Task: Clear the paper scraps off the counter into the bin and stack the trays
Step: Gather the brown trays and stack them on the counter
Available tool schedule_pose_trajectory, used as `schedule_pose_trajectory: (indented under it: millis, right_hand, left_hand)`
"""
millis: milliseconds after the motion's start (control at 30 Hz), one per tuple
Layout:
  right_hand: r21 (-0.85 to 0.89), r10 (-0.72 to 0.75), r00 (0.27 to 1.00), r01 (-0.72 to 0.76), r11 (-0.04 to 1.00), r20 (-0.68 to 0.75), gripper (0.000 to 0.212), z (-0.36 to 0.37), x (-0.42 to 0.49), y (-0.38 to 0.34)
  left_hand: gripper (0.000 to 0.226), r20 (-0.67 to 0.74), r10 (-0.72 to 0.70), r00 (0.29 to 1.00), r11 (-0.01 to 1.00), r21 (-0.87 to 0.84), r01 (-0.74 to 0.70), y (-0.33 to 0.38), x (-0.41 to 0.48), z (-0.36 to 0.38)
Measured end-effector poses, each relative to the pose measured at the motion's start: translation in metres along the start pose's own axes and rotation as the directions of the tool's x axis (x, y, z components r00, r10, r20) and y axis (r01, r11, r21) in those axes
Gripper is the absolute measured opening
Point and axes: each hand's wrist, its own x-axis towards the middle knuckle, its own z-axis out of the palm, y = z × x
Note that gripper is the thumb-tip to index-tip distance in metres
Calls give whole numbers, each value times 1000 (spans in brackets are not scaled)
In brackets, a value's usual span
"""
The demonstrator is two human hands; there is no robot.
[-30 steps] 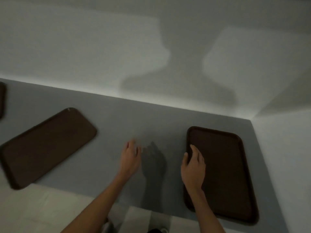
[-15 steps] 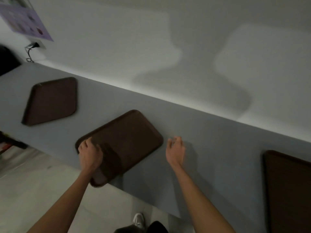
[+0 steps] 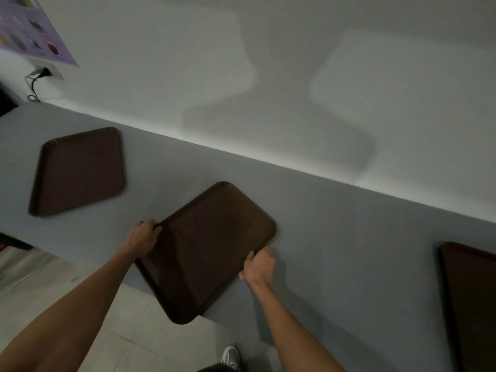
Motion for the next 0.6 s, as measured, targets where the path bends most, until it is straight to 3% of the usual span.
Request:
schedule_pose_trajectory:
  millis: [100, 233, 400, 600]
  right_hand:
    - [39, -11, 998, 14, 999, -65, 15, -31, -1, 1]
    - [-4, -58, 974, 59, 998, -220, 23, -89, 9, 22]
    - [13, -149, 872, 175, 984, -466, 24, -185, 23, 59]
    - [16, -145, 782, 194, 981, -607, 26, -313, 22, 122]
  left_hand:
    - [26, -16, 90, 996, 995, -46, -91, 30, -24, -5]
    - [34, 39, 292, 956, 951, -120, -286, 83, -67, -7]
    - [41, 24, 445, 895, 873, -237, -427, 172, -119, 10]
    - [48, -22, 558, 830, 782, -322, -534, 291, -192, 37]
